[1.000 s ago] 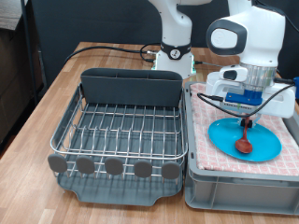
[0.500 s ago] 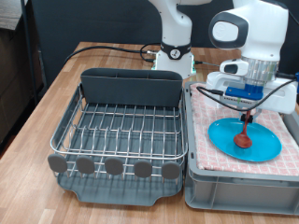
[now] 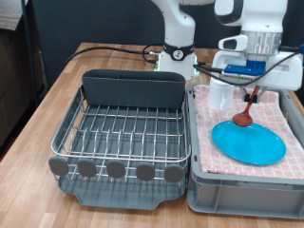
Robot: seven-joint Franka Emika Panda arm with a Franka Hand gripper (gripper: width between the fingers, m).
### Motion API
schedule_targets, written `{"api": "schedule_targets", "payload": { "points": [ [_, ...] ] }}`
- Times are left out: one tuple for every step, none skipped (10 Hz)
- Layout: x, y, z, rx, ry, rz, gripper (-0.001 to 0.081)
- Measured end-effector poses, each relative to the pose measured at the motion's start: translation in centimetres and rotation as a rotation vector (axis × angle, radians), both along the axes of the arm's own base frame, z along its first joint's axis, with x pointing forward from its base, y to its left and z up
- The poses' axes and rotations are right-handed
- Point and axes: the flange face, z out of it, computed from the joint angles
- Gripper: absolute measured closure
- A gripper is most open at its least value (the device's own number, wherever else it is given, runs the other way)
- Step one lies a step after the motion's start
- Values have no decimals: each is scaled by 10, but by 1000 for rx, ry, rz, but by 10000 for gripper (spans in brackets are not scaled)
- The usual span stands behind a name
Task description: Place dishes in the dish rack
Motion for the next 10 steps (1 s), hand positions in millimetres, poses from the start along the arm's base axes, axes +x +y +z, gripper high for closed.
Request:
{"api": "schedule_targets", "payload": {
  "points": [
    [-6, -5, 9, 5, -2, -77, 713],
    [-11, -10, 19, 18, -16, -115, 713],
    [-21, -15, 26, 29, -25, -139, 713],
    [-20, -14, 24, 27, -23, -133, 713],
    [-20, -16, 23, 26, -24, -157, 713],
    [-21, -20, 22, 25, -18, -208, 713],
    [-23, -26, 22, 20, -6, -266, 713],
    [-28, -35, 23, 11, 9, -317, 713],
    [-35, -45, 25, -5, 30, -366, 713],
    [-42, -54, 28, -18, 43, -407, 713]
  ]
}}
